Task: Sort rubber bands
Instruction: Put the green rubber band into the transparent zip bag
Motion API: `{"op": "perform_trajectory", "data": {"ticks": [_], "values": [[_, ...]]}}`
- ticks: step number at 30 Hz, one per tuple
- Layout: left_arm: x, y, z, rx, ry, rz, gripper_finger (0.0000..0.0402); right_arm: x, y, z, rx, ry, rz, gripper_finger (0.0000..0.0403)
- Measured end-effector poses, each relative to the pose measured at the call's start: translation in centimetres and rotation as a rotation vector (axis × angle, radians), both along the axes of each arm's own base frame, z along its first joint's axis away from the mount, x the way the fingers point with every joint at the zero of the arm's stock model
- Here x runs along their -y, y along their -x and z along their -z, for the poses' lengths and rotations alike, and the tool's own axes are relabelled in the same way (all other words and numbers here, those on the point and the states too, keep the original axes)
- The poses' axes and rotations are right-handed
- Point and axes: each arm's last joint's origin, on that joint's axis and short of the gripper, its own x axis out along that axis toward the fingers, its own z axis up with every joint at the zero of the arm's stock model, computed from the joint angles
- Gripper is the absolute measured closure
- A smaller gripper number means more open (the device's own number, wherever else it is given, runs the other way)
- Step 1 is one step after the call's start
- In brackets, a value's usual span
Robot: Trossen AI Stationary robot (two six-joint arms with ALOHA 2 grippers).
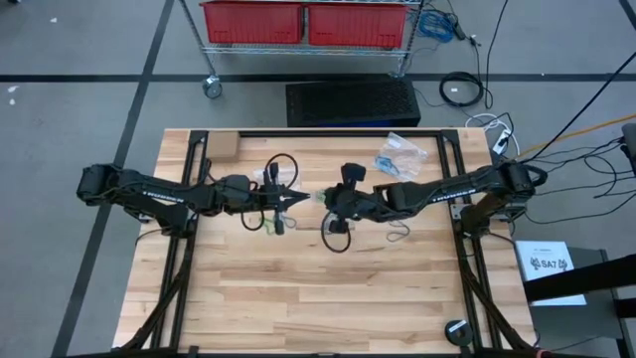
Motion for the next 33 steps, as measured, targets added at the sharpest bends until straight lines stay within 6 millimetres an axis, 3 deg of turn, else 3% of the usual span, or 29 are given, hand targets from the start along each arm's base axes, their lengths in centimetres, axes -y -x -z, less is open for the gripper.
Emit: {"op": "perform_trajectory", "data": {"ticks": [8, 12, 20, 25, 30, 33], "values": [[-0.3, 0.0, 0.1, -0.013, 0.0, -0.015, 0.0402, 0.0, 0.4, -0.7, 0.038, -0.037, 0.019, 0.0282], [-0.9, 0.1, 0.4, -0.04, 0.0, -0.053, 0.0401, -0.1, 0.4, -2.2, 0.064, -0.095, 0.009, 0.0238], [-1.8, 0.6, 0.9, -0.068, 0.016, -0.129, 0.0401, -0.2, 1.9, -4.7, -0.052, -0.102, -0.027, 0.0212], [-2.3, 2.3, 0.7, -0.037, 0.021, -0.166, 0.0402, 0.0, 2.5, -3.6, -0.159, -0.251, -0.093, 0.0217], [-2.5, 4.8, 0.0, 0.02, 0.02, -0.189, 0.0402, -0.3, 1.6, -0.9, -0.069, -0.374, -0.227, 0.0217], [-2.6, 6.5, -0.2, 0.056, 0.02, -0.215, 0.0402, -0.4, 0.6, 1.4, 0.025, -0.351, -0.271, 0.0218]]}}
